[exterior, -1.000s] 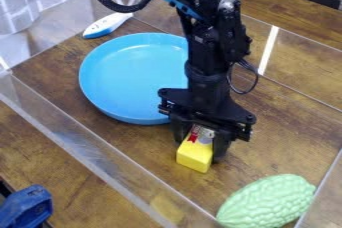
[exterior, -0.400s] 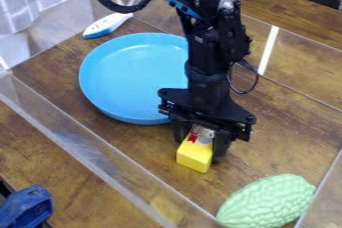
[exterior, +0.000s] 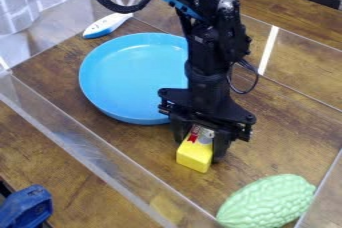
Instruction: Put the yellow brick in the blue tray
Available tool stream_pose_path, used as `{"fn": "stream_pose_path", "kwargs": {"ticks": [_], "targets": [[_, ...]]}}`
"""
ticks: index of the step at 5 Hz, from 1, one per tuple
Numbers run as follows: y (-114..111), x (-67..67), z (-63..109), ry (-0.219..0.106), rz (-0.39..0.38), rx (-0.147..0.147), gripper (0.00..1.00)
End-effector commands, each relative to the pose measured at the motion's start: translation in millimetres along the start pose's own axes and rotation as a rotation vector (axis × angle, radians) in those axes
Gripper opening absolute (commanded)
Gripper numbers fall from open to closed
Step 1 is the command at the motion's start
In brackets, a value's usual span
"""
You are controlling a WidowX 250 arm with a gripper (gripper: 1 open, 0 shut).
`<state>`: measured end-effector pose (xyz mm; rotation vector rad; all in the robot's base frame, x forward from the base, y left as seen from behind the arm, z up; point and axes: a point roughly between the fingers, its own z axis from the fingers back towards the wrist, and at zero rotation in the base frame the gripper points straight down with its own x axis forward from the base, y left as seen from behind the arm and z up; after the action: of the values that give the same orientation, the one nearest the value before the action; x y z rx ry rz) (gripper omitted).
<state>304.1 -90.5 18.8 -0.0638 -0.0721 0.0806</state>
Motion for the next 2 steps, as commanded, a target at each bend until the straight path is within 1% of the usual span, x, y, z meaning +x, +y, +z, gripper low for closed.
{"fn": "stream_pose_path", "kwargs": {"ticks": [1, 2], "targets": [[7.6, -4.7, -3.1, 0.023, 0.019, 0.007, 0.00], [8.5, -4.9, -3.5, 0.027, 0.022, 0.007, 0.00]]}}
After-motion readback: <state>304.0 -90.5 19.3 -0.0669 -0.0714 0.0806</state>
